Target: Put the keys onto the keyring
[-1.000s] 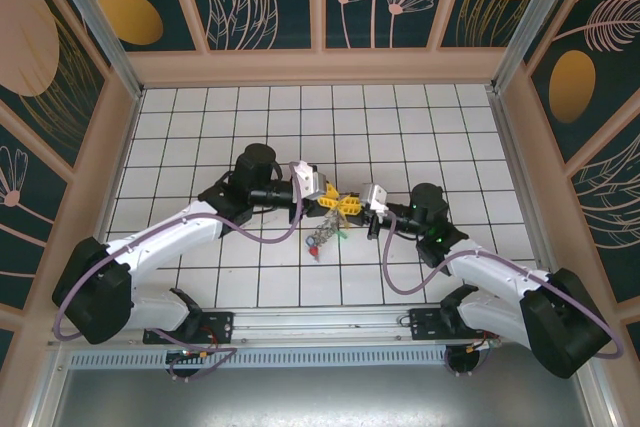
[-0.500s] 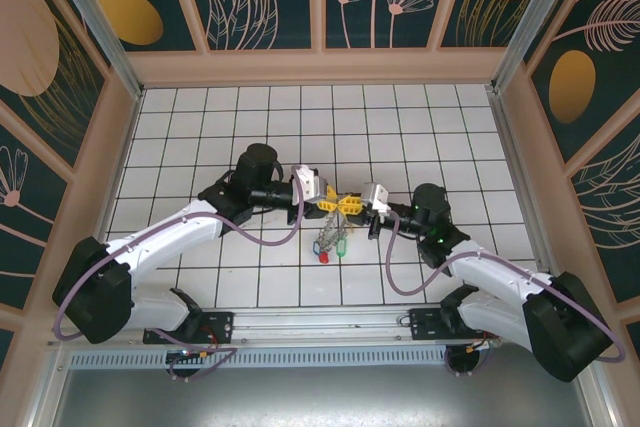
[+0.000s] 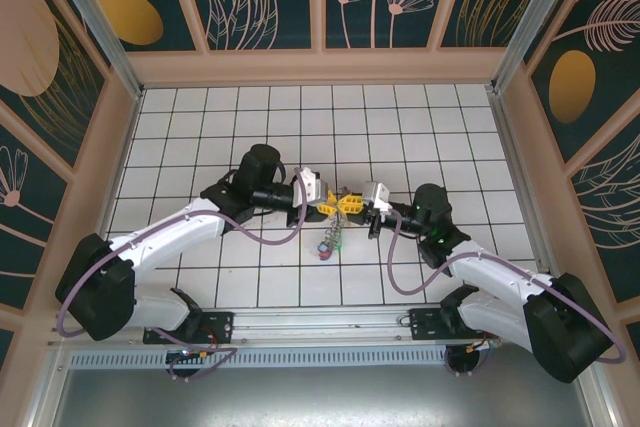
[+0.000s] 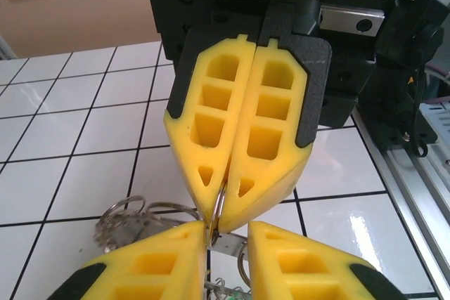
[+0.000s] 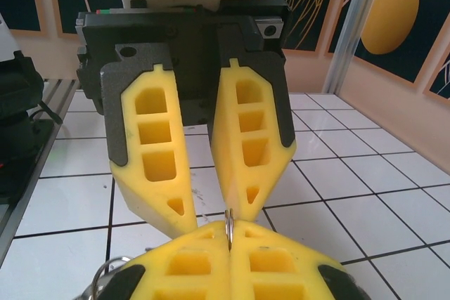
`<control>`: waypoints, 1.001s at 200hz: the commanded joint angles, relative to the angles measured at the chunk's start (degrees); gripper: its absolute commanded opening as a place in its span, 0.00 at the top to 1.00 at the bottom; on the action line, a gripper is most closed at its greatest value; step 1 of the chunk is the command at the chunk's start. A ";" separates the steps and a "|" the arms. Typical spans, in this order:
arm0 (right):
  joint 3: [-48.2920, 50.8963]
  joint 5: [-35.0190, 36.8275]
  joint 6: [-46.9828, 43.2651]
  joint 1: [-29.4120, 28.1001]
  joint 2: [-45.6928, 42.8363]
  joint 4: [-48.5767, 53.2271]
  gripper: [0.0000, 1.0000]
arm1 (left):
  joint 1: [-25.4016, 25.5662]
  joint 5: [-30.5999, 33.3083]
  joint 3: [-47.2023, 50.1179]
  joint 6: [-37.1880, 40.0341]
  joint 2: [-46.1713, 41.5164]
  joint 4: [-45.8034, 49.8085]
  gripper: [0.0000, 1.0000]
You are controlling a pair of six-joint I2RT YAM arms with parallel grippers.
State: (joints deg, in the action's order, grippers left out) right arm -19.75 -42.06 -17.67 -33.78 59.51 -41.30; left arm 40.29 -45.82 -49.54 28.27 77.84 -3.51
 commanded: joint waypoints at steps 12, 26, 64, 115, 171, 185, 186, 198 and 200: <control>-2.23 -0.97 -1.07 -0.45 -0.83 -3.41 1.00 | 0.27 -4.67 -2.22 -3.29 1.38 -4.74 0.81; -2.25 -0.62 -1.28 -0.62 -0.77 -3.23 1.00 | 0.24 -5.18 -2.59 -3.44 1.46 -4.75 0.89; -1.96 1.56 -2.08 -1.10 -0.65 -3.08 1.00 | 0.29 -5.19 -0.67 -4.82 0.57 -7.78 1.00; -4.97 4.25 -10.69 -1.11 -0.98 11.96 0.92 | 0.29 5.86 -3.02 -0.06 -0.18 1.34 1.00; -8.64 7.30 -21.27 -1.11 -1.59 28.55 0.74 | 0.31 15.58 -5.55 6.82 0.10 10.16 1.00; -9.65 6.50 -22.69 -1.03 -1.22 31.28 0.71 | 0.29 15.62 -5.83 7.39 0.36 10.76 1.00; -9.72 6.48 -22.73 -1.03 -1.18 31.41 0.71 | 0.30 15.56 -5.83 7.44 0.37 10.83 1.00; -10.50 6.25 -22.76 -1.02 -0.72 32.42 0.69 | 0.28 15.57 -5.85 8.02 0.62 11.45 1.00; -10.62 6.28 -22.74 -1.02 -0.60 32.60 0.69 | 0.28 15.58 -5.84 8.09 0.64 11.56 1.00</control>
State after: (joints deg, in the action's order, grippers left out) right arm -27.14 -35.38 -36.93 -34.50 58.98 -14.52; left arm 40.62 -31.33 -53.19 33.01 78.70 6.07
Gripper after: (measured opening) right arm 0.299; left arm 0.061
